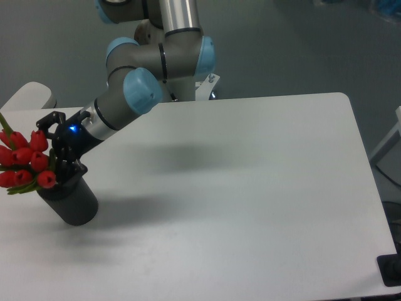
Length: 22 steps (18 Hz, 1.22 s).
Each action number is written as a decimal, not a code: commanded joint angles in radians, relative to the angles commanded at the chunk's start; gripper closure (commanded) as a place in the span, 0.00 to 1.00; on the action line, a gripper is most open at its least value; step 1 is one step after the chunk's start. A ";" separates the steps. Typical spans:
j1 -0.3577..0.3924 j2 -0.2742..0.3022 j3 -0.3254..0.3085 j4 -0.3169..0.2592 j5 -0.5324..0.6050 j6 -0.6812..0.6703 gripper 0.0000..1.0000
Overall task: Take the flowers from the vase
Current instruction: 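Lower the open gripper around the tulip stems above the vase rim, then close the gripper on the tulip stems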
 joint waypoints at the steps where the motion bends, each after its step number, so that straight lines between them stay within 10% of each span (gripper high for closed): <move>1: 0.000 -0.002 0.003 0.000 0.000 -0.002 0.11; 8: 0.000 -0.005 0.017 0.000 0.008 -0.002 0.60; 22: 0.014 0.026 0.072 0.000 0.002 -0.087 0.71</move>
